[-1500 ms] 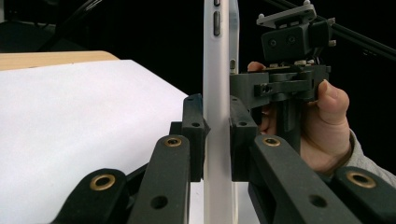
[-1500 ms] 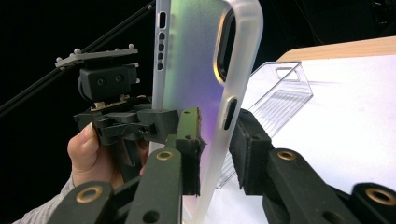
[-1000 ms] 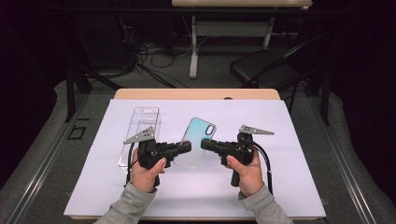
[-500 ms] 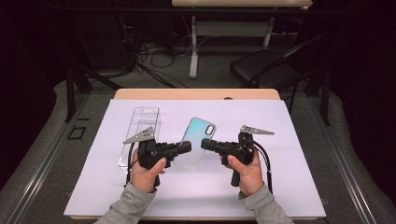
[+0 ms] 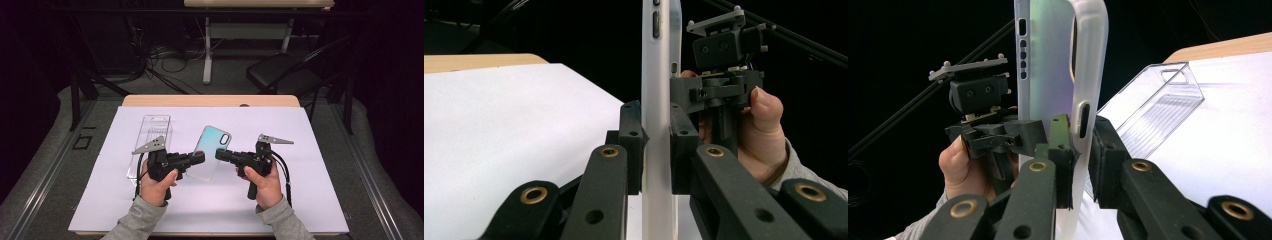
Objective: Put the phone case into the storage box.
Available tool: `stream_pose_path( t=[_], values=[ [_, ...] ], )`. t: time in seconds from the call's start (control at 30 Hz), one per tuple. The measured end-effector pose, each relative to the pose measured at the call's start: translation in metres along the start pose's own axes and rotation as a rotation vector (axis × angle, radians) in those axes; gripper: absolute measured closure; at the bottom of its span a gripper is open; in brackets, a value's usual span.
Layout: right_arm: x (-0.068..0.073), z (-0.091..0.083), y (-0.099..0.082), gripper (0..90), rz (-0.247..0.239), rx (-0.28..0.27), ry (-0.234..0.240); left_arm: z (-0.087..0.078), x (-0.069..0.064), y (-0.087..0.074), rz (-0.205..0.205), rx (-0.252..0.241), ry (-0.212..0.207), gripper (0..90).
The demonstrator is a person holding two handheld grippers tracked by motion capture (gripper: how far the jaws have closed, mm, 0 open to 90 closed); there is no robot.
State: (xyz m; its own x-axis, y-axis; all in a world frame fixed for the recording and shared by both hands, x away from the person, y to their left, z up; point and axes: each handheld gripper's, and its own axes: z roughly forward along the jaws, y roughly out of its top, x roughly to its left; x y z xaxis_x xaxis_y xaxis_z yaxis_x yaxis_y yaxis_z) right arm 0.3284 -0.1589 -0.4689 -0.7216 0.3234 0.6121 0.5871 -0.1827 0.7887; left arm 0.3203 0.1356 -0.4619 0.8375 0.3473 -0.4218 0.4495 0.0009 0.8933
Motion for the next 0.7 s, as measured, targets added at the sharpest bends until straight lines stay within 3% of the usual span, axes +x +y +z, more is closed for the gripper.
stream_pose_path(
  t=[0.7],
  values=[
    [-0.0003,-0.0008,-0.0013,82.1,0.002,-0.019,0.009,0.0004,-0.0002,0.0002,0.002,0.001,-0.004,81.4]
  ],
)
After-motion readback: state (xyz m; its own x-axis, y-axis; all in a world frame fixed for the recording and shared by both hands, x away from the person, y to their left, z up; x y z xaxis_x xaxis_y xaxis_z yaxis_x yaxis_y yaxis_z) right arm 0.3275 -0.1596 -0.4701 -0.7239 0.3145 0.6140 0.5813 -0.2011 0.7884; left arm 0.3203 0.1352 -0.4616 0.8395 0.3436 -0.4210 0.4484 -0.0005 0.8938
